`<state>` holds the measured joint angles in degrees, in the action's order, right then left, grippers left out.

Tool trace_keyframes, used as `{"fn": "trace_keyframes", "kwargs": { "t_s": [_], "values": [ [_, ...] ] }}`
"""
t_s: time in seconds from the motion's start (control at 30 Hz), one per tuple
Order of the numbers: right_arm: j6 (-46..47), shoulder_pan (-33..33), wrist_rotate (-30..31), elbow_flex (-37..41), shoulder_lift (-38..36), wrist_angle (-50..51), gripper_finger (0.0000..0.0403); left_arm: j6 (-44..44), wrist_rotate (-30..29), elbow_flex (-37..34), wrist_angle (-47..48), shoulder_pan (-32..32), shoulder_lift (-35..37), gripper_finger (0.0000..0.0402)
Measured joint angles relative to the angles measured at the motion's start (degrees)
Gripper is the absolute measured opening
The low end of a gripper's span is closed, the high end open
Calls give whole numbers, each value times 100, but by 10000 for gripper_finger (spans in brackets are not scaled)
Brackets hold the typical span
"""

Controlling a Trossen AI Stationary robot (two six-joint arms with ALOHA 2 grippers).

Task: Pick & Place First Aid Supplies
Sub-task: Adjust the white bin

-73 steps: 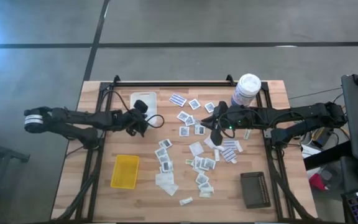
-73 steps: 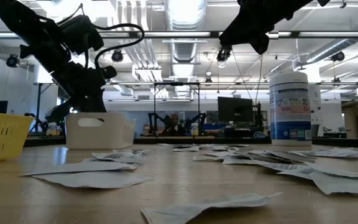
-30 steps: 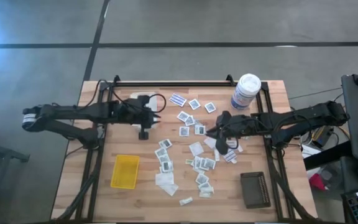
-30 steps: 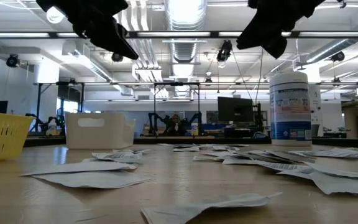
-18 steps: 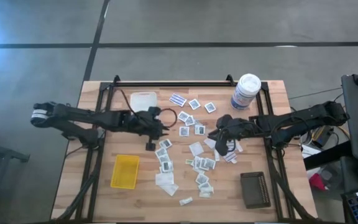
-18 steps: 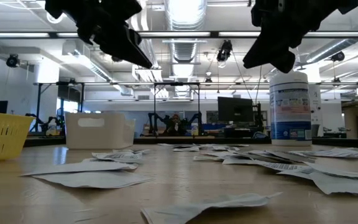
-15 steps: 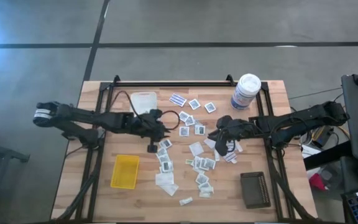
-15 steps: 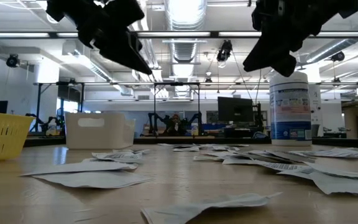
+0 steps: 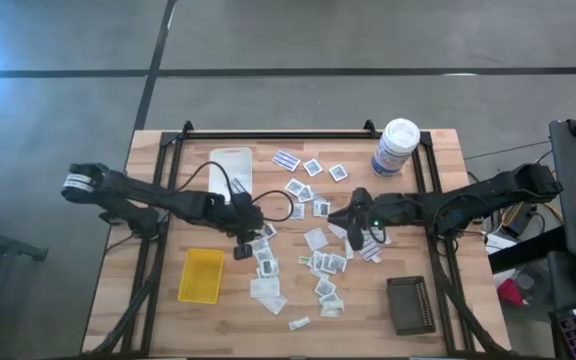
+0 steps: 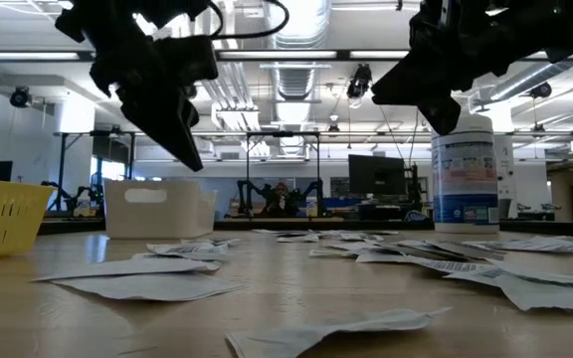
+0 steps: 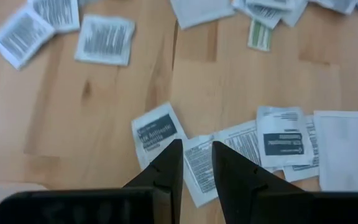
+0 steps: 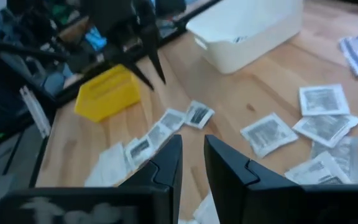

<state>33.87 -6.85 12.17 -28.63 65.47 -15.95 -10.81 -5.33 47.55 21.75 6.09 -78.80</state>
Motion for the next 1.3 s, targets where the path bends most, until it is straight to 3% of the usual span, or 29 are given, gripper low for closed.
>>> {"fn": "trace_keyframes", "kwargs": {
  "t_s": [0.3, 0.6, 0.73, 1.3],
  "values": [
    [-151, 25, 325, 90, 0, -267, 57, -233, -120, -186, -395, 2, -544, 77],
    [-497, 261, 341, 90, 0, -264, 56, -663, -663, -193, -373, 2, -855, 6],
    [-560, 332, 330, 88, 97, -332, 56, -991, -675, -195, -376, 4, -1004, 6],
    [-522, 491, 64, -928, 2297, -531, 56, -1486, -1223, -260, -503, 42, -1482, 1]
  ]
}}
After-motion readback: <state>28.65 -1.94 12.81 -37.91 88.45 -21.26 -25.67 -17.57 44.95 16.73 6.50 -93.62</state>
